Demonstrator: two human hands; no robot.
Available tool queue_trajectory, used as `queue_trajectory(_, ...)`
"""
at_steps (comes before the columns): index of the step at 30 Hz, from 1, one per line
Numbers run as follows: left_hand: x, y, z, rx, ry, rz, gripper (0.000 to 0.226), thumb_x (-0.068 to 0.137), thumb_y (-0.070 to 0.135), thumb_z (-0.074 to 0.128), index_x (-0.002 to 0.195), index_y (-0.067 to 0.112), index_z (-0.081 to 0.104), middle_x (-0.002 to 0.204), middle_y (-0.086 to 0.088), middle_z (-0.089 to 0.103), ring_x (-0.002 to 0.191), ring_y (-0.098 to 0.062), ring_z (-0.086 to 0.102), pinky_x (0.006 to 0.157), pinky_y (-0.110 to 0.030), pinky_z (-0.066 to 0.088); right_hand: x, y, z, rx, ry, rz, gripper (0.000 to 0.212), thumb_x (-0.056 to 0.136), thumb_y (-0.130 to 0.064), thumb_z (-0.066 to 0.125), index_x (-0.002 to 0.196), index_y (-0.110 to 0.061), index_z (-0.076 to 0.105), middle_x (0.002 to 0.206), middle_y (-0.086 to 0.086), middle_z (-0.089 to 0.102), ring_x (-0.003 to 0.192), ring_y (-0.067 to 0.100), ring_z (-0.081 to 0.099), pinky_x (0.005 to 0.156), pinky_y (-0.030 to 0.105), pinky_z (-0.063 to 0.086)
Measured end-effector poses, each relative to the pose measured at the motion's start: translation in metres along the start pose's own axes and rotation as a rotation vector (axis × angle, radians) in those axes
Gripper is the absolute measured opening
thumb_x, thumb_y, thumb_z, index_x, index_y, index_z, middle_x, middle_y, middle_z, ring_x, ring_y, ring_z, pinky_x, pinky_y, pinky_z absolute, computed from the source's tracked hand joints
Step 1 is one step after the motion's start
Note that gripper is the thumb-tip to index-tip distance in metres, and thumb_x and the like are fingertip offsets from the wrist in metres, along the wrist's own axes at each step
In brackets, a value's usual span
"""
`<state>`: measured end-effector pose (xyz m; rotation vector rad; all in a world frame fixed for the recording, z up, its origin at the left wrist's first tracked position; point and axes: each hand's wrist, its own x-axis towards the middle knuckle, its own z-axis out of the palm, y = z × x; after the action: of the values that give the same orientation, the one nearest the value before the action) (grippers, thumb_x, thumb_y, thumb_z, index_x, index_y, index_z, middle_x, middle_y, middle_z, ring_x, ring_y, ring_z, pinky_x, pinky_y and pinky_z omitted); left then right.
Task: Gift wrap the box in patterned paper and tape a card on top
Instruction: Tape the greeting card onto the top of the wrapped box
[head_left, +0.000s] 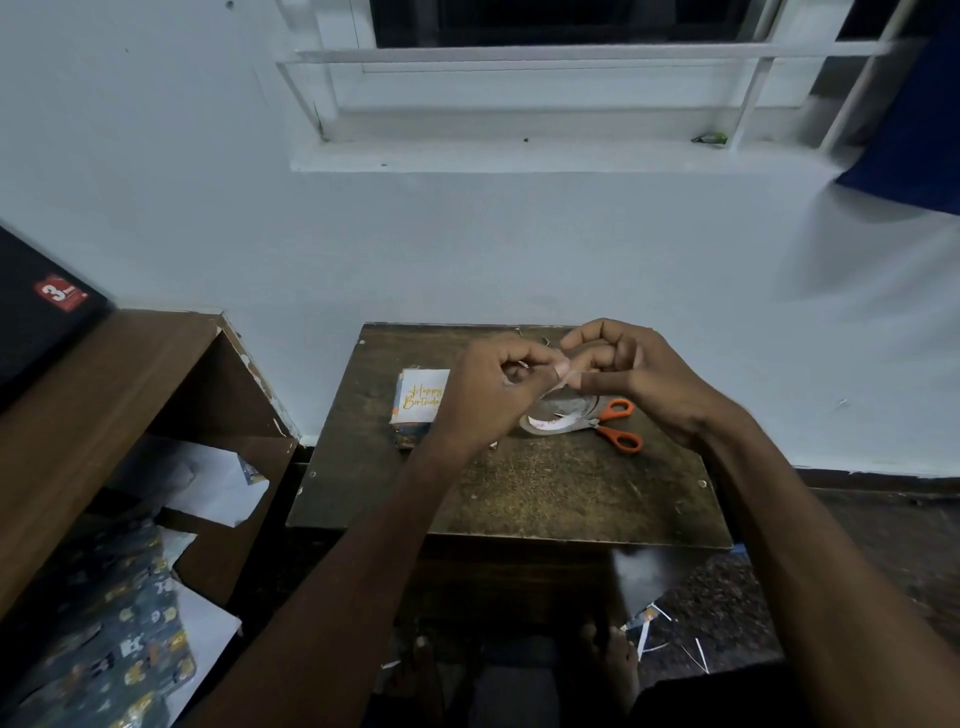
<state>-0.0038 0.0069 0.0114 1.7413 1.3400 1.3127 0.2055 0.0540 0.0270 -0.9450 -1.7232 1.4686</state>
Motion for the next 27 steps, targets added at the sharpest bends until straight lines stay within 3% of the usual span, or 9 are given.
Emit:
queue_trajectory(3, 0.000, 0.001, 0.000, -0.086, 0.051, -0.045, 0.007, 0.093, 0.020, 0.081, 0.097, 0.015, 0.085, 0.089, 0.001, 0.080, 0.072, -0.013, 0.072, 0.071, -0.039, 0.059, 0.000, 0.001, 0.001, 0.024, -0.006, 0.004, 0.030, 0.093, 0.002, 0.072, 0.122, -0.005, 0.065, 0.095, 0.017, 0.078, 0.090, 0.030, 0.073, 0.082, 0.035, 0.057)
queue_trajectory(7, -0.002, 0.004, -0.001, -0.163, 0.043, -0.078, 0.011, 0.096, 0.019, 0.079, 0.098, 0.010, 0.084, 0.086, 0.000, 0.081, 0.078, -0.022, 0.079, 0.076, -0.048, 0.065, -0.003, 0.002, 0.003, 0.029, -0.056, -0.010, 0.026, 0.096, 0.001, 0.069, 0.122, -0.003, 0.066, 0.101, 0.028, 0.075, 0.090, 0.034, 0.073, 0.077, 0.032, 0.059)
queue_trajectory(10, -0.001, 0.003, -0.002, -0.124, 0.067, -0.088, 0.009, 0.095, 0.021, 0.079, 0.097, 0.013, 0.084, 0.089, 0.005, 0.081, 0.082, -0.015, 0.078, 0.079, -0.045, 0.064, -0.004, 0.002, 0.007, -0.020, -0.049, -0.031, 0.031, 0.087, 0.004, 0.077, 0.116, -0.001, 0.069, 0.102, 0.019, 0.077, 0.093, 0.028, 0.074, 0.080, 0.032, 0.061)
queue_trajectory(13, 0.000, 0.002, -0.003, -0.064, 0.086, -0.052, 0.010, 0.094, 0.023, 0.080, 0.097, 0.015, 0.084, 0.092, 0.009, 0.081, 0.087, -0.009, 0.077, 0.081, -0.043, 0.063, -0.002, 0.005, 0.015, -0.114, -0.003, -0.078, 0.022, 0.085, 0.005, 0.079, 0.105, -0.004, 0.076, 0.096, 0.012, 0.080, 0.088, 0.025, 0.074, 0.081, 0.031, 0.061)
queue_trajectory(17, 0.002, -0.003, -0.008, -0.017, 0.125, -0.021, 0.010, 0.094, 0.025, 0.080, 0.098, 0.017, 0.085, 0.092, 0.011, 0.081, 0.085, -0.006, 0.076, 0.078, -0.041, 0.063, -0.002, 0.004, 0.028, -0.144, 0.028, -0.148, 0.025, 0.090, 0.008, 0.073, 0.108, -0.010, 0.079, 0.092, -0.005, 0.081, 0.084, 0.011, 0.076, 0.076, 0.019, 0.057)
queue_trajectory(21, 0.003, -0.001, -0.012, -0.060, 0.190, -0.096, 0.014, 0.099, 0.025, 0.074, 0.109, 0.018, 0.082, 0.092, 0.007, 0.080, 0.063, -0.002, 0.070, 0.062, -0.020, 0.054, -0.001, 0.007, 0.031, -0.103, 0.077, -0.168, 0.029, 0.090, 0.009, 0.072, 0.114, -0.006, 0.078, 0.099, 0.006, 0.081, 0.088, 0.025, 0.078, 0.077, 0.024, 0.059)
queue_trajectory(24, 0.004, -0.001, -0.017, -0.115, 0.169, -0.177, 0.023, 0.104, 0.035, 0.067, 0.112, 0.019, 0.081, 0.090, 0.007, 0.079, 0.059, -0.009, 0.066, 0.061, -0.020, 0.052, -0.001, 0.007, 0.033, -0.064, 0.104, -0.167, 0.030, 0.090, 0.010, 0.072, 0.110, -0.011, 0.079, 0.097, 0.009, 0.081, 0.087, 0.025, 0.078, 0.076, 0.028, 0.062)
queue_trajectory(27, 0.005, 0.003, -0.018, -0.262, 0.040, -0.283, 0.026, 0.102, 0.038, 0.068, 0.109, 0.018, 0.082, 0.092, 0.004, 0.080, 0.070, -0.014, 0.068, 0.060, -0.024, 0.051, -0.002, 0.004, 0.035, -0.027, 0.124, -0.168, 0.031, 0.091, 0.012, 0.069, 0.107, -0.013, 0.078, 0.091, 0.003, 0.081, 0.081, 0.013, 0.077, 0.070, 0.023, 0.060)
